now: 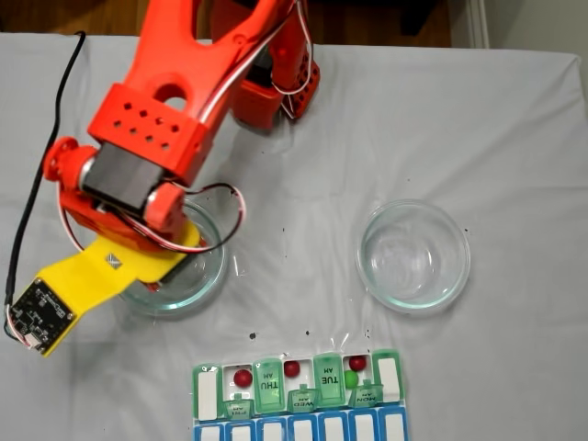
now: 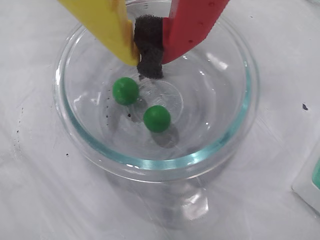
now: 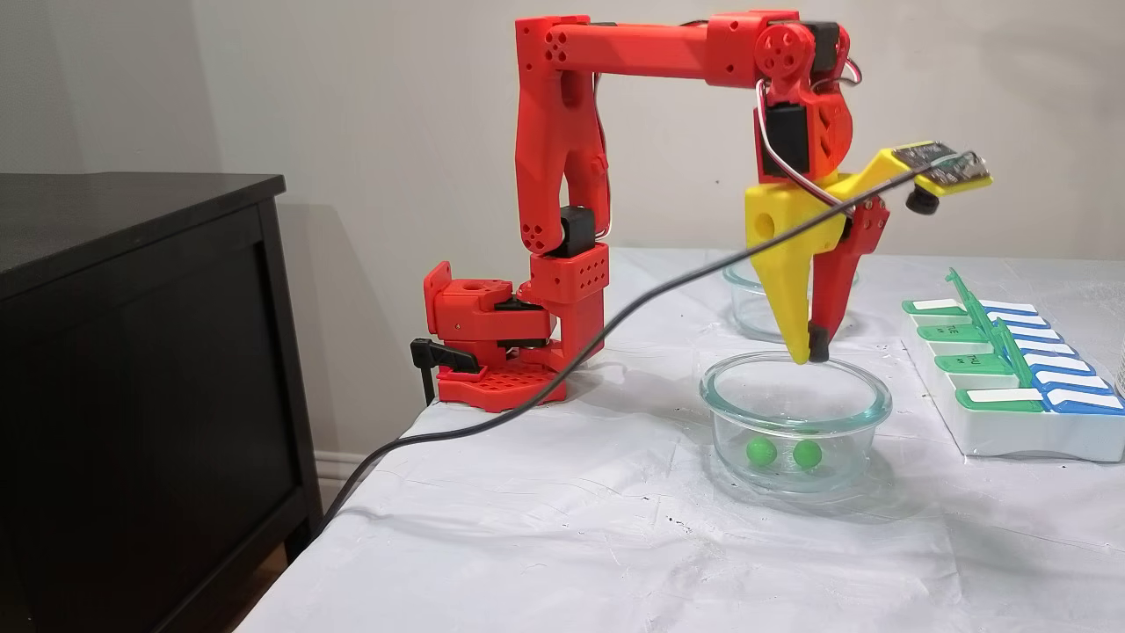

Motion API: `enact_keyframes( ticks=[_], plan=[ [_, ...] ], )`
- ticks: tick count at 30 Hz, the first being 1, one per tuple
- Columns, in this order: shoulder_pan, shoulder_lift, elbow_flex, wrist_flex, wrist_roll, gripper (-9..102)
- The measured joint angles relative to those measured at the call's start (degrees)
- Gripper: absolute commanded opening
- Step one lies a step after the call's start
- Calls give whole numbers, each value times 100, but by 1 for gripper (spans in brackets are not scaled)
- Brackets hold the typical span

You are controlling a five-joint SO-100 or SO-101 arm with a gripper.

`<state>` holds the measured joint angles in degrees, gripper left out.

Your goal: Sort medicines into box.

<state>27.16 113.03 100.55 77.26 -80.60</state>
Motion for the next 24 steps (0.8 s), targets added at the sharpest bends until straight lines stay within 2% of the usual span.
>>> enact_keyframes(
  ticks=[4, 9, 13, 24],
  plan=[
    [167, -9, 44, 0, -712, 0],
    [352, -88, 44, 185, -1644, 6],
    [448, -167, 114, 220, -1986, 12],
    [650, -738, 141, 290, -2479, 18]
  ],
)
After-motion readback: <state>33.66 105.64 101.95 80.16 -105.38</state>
